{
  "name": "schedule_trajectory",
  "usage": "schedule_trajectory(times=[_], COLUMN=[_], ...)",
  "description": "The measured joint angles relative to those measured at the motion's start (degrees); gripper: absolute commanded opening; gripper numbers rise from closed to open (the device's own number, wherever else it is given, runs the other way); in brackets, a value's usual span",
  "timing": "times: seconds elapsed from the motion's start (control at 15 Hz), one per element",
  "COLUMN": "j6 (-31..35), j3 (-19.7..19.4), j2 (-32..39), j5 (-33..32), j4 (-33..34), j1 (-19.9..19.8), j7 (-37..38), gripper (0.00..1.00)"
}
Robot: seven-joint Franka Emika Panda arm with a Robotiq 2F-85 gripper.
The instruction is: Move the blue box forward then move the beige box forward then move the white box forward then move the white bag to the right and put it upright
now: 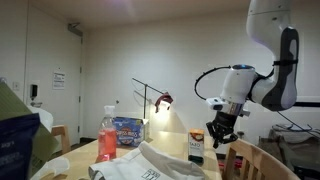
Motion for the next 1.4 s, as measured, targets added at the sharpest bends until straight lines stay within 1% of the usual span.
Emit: schedule_trajectory(times=[0.13, 0.2, 0.33, 0.4, 0.53, 0.87, 1.2, 1.4], j6=[0.7, 1.4, 3.0, 3.1, 3.0, 3.0, 2.9, 2.9], j3=[-2.8, -3.6, -4.5, -3.9, -1.9, 6.5, 13.3, 19.7], j2=[0.7, 1.3, 2.9, 3.3, 3.2, 2.9, 3.0, 3.2], j5=[0.2, 0.3, 1.8, 2.7, 5.0, 9.1, 12.8, 13.3], j4=[-0.4, -0.4, 0.0, 0.5, 2.0, 7.6, 12.0, 14.2], j1=[1.7, 2.1, 2.3, 1.8, 0.2, -7.1, -12.4, -18.0], j7=[-0.2, -0.2, -0.2, -0.2, -0.2, -0.2, -0.2, -0.2], gripper=[0.0, 0.0, 0.0, 0.0, 0.0, 0.0, 0.0, 0.0])
